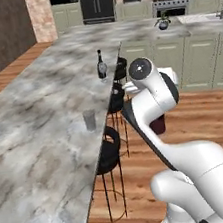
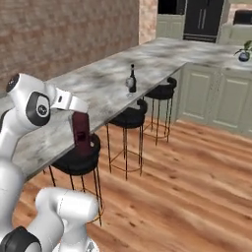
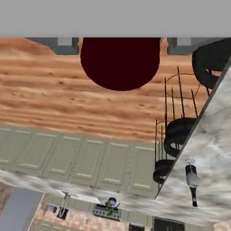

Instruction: There is a wine glass and glass cup on the dining counter. Place the wine bottle next to the wine glass and the juice bottle next to the glass cup.

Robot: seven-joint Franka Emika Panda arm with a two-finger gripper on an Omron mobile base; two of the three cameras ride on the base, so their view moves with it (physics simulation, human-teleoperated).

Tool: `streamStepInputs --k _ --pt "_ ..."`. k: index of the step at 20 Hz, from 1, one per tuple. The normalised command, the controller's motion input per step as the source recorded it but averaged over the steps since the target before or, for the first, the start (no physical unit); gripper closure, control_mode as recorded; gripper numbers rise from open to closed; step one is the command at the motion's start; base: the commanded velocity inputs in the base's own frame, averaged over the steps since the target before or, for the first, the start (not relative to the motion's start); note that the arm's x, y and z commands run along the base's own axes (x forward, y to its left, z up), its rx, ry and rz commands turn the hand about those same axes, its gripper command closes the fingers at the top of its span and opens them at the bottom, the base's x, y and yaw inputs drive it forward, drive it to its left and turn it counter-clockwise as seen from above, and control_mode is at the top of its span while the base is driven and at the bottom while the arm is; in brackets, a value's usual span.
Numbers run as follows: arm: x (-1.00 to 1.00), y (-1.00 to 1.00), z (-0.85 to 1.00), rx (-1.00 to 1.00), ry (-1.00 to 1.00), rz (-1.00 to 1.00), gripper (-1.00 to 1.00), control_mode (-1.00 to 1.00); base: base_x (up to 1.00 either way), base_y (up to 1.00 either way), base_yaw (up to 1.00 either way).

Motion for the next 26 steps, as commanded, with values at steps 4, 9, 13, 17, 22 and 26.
streamStepInputs --k 4,9,13,17,22,26 --pt "0.0 0.0 0.0 0.0 0.0 0.0 1.0 1.0 0.35 -0.16 0.63" --pt "0.0 0.0 0.0 0.0 0.0 0.0 1.0 1.0 0.34 -0.2 0.54" --pt "0.0 0.0 0.0 0.0 0.0 0.0 1.0 1.0 0.25 -0.31 0.4" --pt "0.0 0.0 0.0 0.0 0.0 0.0 1.0 1.0 0.14 -0.4 0.36" --pt "0.0 0.0 0.0 0.0 0.0 0.0 1.0 1.0 0.2 -0.34 0.41" --pt "0.0 0.0 0.0 0.0 0.0 0.0 1.0 1.0 0.29 -0.32 0.38"
